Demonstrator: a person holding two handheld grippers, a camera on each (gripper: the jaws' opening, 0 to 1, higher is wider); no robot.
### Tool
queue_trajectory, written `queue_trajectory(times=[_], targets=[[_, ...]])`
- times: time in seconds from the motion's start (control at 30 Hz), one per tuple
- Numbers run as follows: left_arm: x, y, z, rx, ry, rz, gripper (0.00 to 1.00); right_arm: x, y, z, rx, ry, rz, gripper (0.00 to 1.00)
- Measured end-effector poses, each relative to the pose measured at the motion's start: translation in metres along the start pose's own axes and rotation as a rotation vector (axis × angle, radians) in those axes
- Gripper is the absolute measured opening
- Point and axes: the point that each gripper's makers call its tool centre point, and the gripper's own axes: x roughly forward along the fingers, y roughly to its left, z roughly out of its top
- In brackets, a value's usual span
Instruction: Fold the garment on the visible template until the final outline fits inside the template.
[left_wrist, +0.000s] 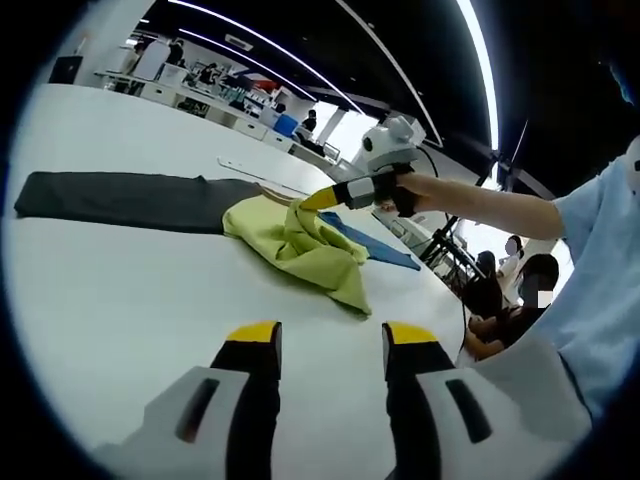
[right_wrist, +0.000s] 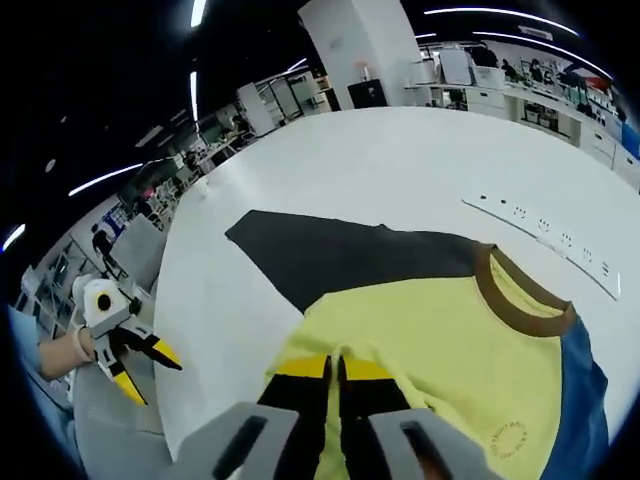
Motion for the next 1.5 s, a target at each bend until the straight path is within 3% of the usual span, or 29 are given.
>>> queue_trajectory(times=[0.27,0.57,0.87,1.07,1.3,1.37,1.5], targets=[[-0.001,0.000,0.001,-0.001,-0.009,0.000,0.38,0.011,0.002,-0.005,-0.015,0.026,-0.008,0.00],[-0.001,-0.001,0.002,0.001,-0.011,-0.003,0.38,-0.001,0.003,-0.003,-0.051,0.013,-0.006,0.01],[0.000,-0.005,0.002,0.021,-0.008,-0.010,0.41,-0.018,0.002,-0.001,-0.118,-0.039,-0.021,0.15],[0.001,-0.004,0.002,0.038,-0.007,-0.007,0.47,-0.032,-0.001,-0.009,-0.167,-0.069,-0.024,0.34],[0.001,-0.004,0.002,0.057,-0.003,0.003,0.56,-0.050,-0.012,-0.022,-0.236,-0.100,-0.071,0.49],[0.002,-0.004,0.001,0.059,-0.001,0.003,0.56,-0.056,-0.020,-0.019,-0.335,-0.133,-0.113,0.60],[0.002,-0.005,0.000,0.059,0.003,0.001,0.56,-0.068,-0.033,-0.029,-0.379,-0.146,-0.187,0.61]])
